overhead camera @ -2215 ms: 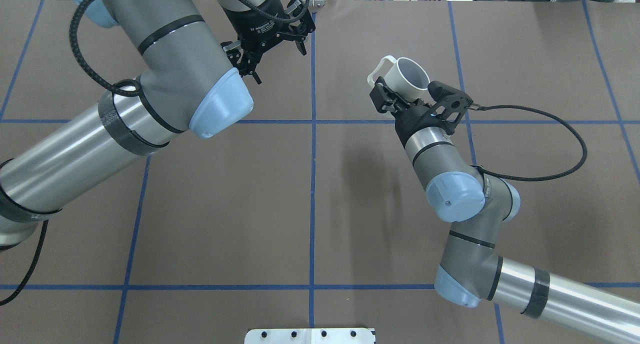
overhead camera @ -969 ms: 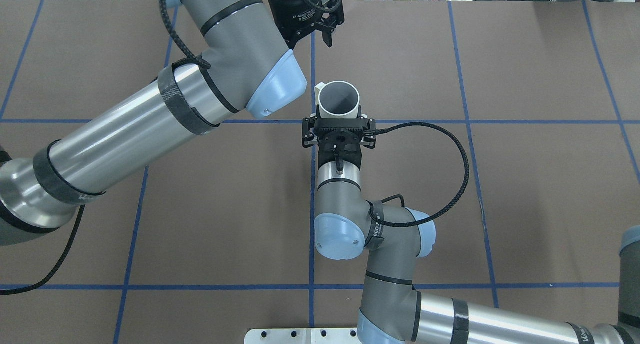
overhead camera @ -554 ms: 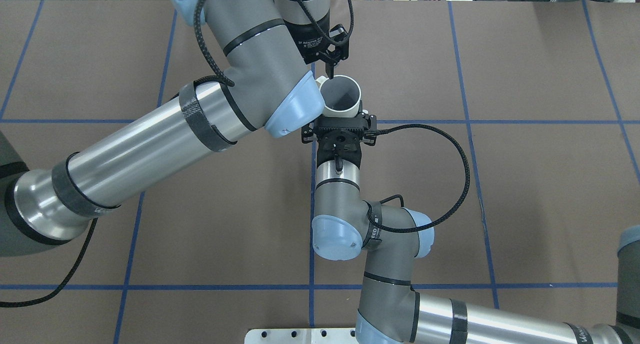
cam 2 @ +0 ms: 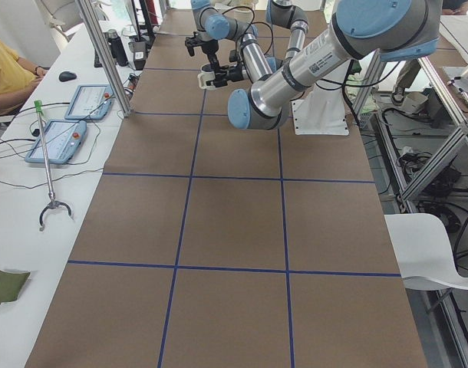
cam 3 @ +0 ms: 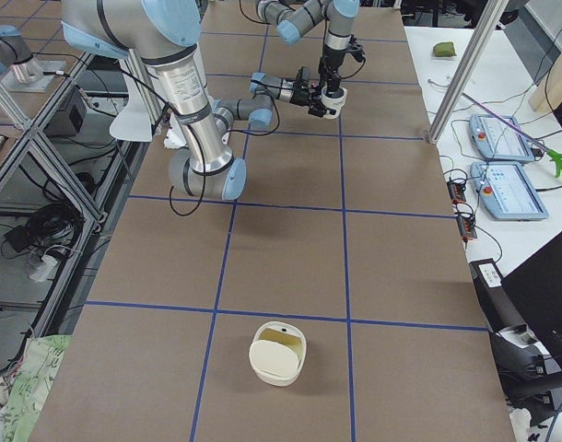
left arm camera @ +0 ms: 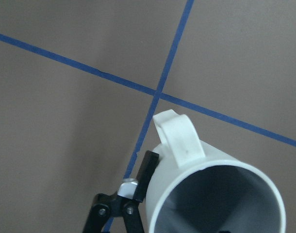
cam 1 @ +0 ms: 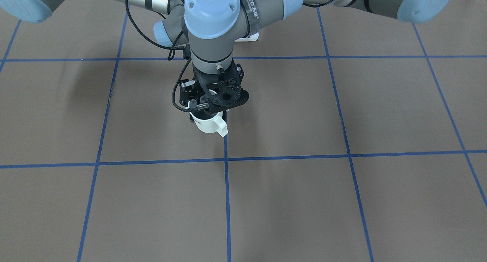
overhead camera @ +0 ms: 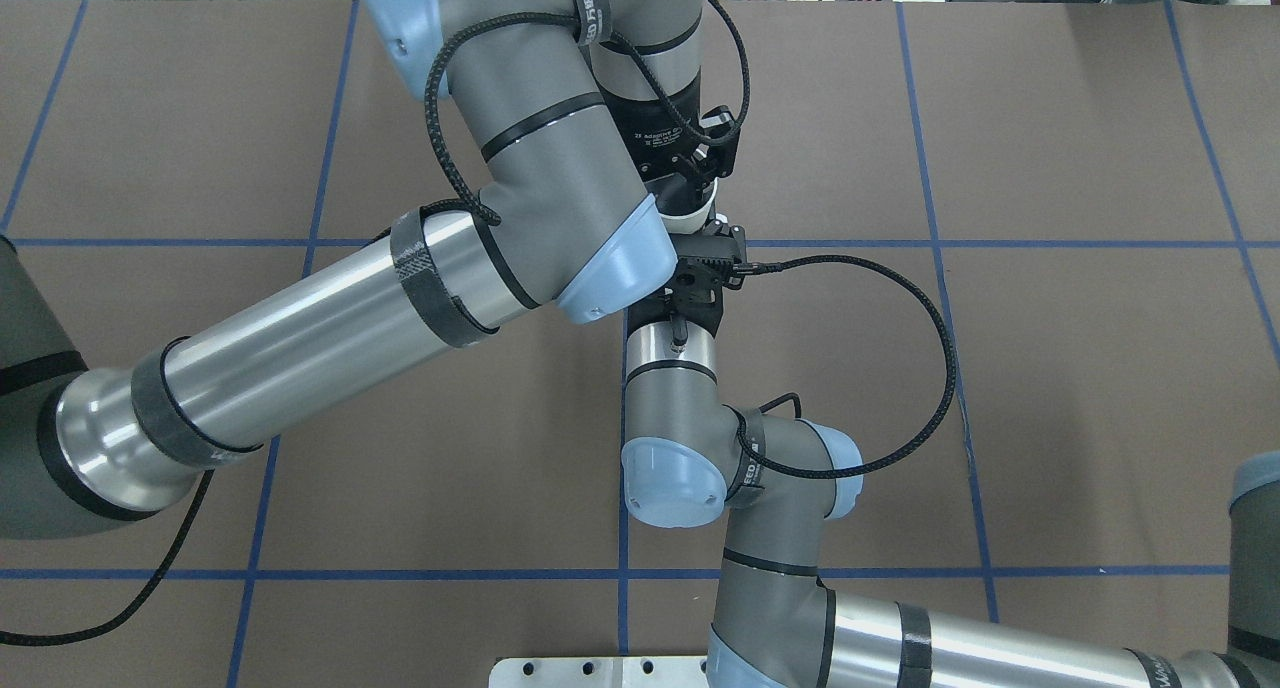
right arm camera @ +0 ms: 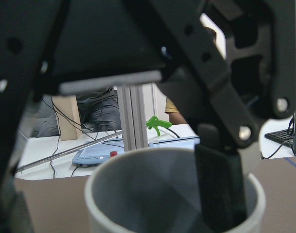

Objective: Left arm hands cup to right arm to dump lemon

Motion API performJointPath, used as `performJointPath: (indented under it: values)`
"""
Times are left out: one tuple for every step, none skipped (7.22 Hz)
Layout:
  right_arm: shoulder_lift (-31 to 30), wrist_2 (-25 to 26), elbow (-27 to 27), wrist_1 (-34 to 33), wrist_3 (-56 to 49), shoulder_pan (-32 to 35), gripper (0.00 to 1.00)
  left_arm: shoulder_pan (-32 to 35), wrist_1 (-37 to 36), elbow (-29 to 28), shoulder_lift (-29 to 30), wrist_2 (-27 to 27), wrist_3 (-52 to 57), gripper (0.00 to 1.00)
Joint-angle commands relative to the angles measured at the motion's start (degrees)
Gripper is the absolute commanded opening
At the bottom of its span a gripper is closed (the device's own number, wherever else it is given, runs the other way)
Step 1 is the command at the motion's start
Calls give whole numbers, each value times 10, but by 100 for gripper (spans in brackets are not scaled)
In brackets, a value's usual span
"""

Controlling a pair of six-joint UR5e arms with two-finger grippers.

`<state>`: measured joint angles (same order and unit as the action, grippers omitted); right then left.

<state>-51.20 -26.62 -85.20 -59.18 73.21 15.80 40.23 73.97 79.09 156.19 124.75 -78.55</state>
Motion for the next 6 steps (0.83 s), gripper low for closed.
performJointPath:
  values:
    - [-5,1,1,3,0,-2,29,2,0,3,0,0,2,76]
    - [-9,1,-1,4,0,-2,29,5,0,3,0,-2,2,76]
    - [-12,2,-1,4,0,-3,29,12,-1,3,-1,-3,3,75]
    - [-12,5,-1,4,0,-4,29,13,0,1,-1,-5,3,74]
    - [-12,5,-1,4,0,-4,29,13,-1,0,-1,-5,3,70]
    - [-12,5,-1,4,-1,-4,29,11,0,-1,-2,-5,3,67]
